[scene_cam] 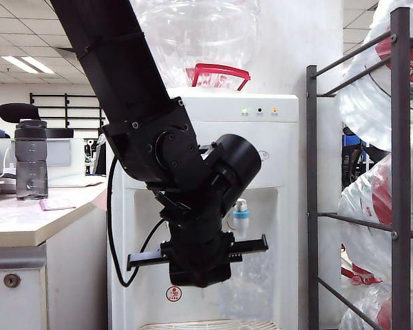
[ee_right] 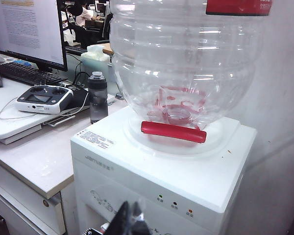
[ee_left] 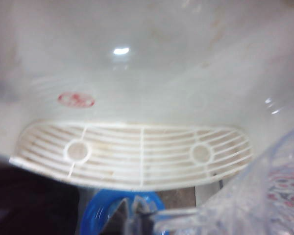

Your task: Pick up the plastic mug from the left desk, go to the cold water outlet of the water dispenser, press the vertical switch to get some water, then put the mug back on the desk.

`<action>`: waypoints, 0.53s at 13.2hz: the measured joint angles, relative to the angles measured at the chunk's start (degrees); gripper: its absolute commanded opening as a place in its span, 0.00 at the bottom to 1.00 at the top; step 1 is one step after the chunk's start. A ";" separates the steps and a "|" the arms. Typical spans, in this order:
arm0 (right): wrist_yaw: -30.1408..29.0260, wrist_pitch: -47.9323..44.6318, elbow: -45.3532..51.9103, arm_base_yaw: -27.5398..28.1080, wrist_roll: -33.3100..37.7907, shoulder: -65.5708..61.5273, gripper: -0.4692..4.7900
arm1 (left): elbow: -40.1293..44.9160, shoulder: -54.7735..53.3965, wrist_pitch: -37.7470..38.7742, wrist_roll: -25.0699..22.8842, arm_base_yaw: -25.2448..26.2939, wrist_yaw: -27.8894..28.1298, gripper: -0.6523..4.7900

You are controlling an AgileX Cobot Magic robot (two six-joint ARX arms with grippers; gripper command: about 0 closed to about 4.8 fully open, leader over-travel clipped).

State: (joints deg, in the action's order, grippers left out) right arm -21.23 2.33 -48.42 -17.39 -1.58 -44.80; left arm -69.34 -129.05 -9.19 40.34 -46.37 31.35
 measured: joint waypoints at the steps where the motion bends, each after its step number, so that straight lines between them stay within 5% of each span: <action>1: 0.00 -0.13 0.00 0.00 0.00 0.00 0.08 | 0.00 0.00 0.87 0.48 0.00 -0.74 0.11; 7: -0.42 -0.35 -0.11 0.00 0.00 0.57 0.08 | -4.09 -2.14 2.80 2.08 0.22 -1.66 0.11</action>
State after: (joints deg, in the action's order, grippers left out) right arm -21.65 1.98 -48.53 -17.39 -1.58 -44.23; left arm -73.43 -131.20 -6.39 42.41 -46.15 29.69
